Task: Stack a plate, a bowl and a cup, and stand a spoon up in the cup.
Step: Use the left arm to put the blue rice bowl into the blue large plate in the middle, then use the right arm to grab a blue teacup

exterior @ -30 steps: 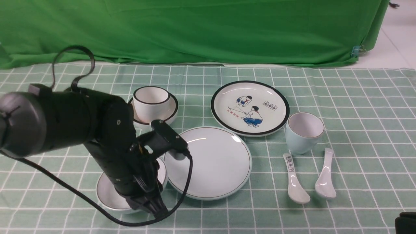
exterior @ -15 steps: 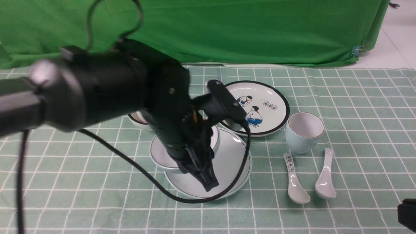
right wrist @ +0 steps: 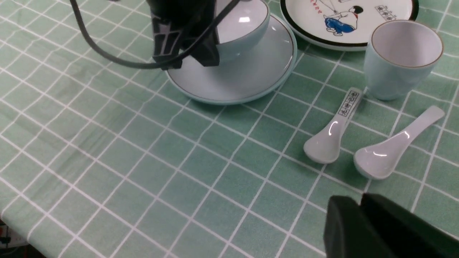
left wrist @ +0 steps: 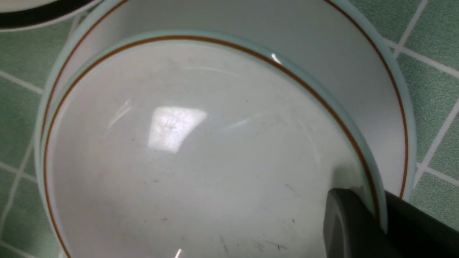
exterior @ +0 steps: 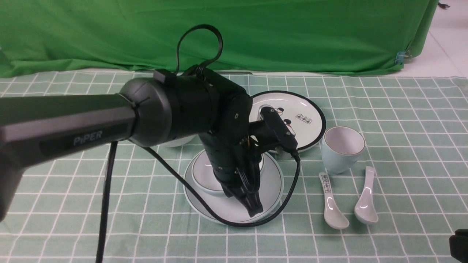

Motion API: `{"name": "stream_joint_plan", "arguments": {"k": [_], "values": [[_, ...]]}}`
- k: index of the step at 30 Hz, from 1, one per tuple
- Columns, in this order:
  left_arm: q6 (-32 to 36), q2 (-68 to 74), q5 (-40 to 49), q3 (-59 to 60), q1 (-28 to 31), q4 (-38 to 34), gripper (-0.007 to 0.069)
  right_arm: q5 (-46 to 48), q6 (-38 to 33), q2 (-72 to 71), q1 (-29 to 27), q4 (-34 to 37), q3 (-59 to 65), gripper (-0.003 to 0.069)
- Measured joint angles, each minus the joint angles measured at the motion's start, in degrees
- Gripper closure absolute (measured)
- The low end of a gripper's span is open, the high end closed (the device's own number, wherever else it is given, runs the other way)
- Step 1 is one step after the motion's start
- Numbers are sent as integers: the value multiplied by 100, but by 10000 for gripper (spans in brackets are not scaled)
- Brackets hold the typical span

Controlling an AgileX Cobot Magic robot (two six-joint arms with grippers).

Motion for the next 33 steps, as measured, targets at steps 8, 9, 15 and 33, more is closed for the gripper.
{"name": "stream_joint_plan", "arguments": {"k": [8, 9, 15, 33], "values": [[141, 117, 6, -7, -6, 85, 515, 37, 8, 0, 0, -7, 0, 529], [141, 117, 6, -7, -6, 76, 501, 47, 22, 0, 0, -7, 0, 523], [159, 119, 11, -7, -6, -166, 255, 146, 168, 68, 0, -12, -58, 366], [-1125, -4270, -491, 1614, -6, -823, 608, 1167, -1153, 5445, -477, -491, -3423, 299]]}}
